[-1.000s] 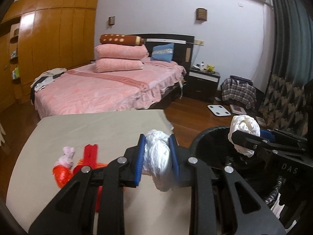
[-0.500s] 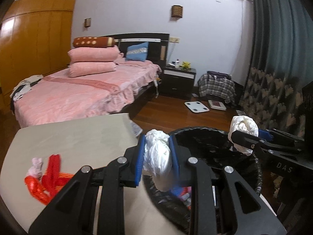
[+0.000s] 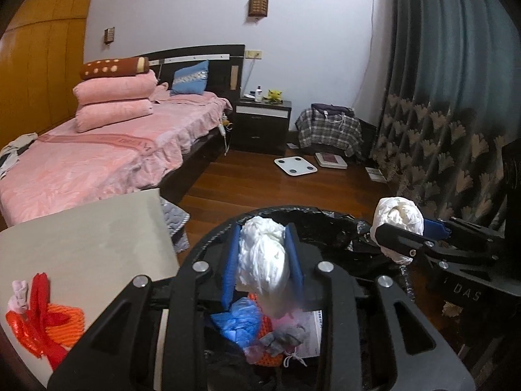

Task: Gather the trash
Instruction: 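Open both grippers to drop the tissues into the bin, then move the left gripper to the red plastic bag and grasp it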

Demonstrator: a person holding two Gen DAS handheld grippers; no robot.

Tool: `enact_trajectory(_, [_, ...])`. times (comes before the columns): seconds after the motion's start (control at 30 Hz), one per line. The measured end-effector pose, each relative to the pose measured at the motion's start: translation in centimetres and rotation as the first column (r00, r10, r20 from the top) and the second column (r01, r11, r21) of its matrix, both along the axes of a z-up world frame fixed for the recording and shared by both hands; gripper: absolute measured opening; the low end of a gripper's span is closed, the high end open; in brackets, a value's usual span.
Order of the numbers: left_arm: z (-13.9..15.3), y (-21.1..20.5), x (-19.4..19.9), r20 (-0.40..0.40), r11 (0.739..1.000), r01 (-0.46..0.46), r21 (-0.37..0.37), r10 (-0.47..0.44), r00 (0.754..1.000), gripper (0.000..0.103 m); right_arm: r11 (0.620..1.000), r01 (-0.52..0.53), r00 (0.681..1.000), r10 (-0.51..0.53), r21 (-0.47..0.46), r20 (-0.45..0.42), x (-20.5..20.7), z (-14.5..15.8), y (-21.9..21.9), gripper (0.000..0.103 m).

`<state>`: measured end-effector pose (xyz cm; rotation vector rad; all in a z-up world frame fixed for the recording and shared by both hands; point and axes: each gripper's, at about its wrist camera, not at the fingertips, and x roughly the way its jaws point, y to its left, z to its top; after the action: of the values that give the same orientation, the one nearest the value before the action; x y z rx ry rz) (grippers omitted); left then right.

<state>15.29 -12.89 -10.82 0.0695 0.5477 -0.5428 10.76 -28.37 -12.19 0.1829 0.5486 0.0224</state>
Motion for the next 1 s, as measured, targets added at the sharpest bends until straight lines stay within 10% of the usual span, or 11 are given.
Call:
enact_trajectory(0.37, [0.9, 2.2, -0.2, 0.043, 0.997, -0.073, 0.015, 0.072, 0.996, 0.077, 0.998, 0.065, 0.997, -0.066, 0.016, 0.034, -1.1, 0.3, -1.5, 0.097])
enact_trajectory(1.0, [2.7, 15.2, -2.9, 0.058, 0.945, -0.328, 0.014, 0.327, 0.943, 0.09, 0.991, -0.129, 0.99, 0.13, -0.021, 0.056, 1.0, 2.5, 9.2, 0.097])
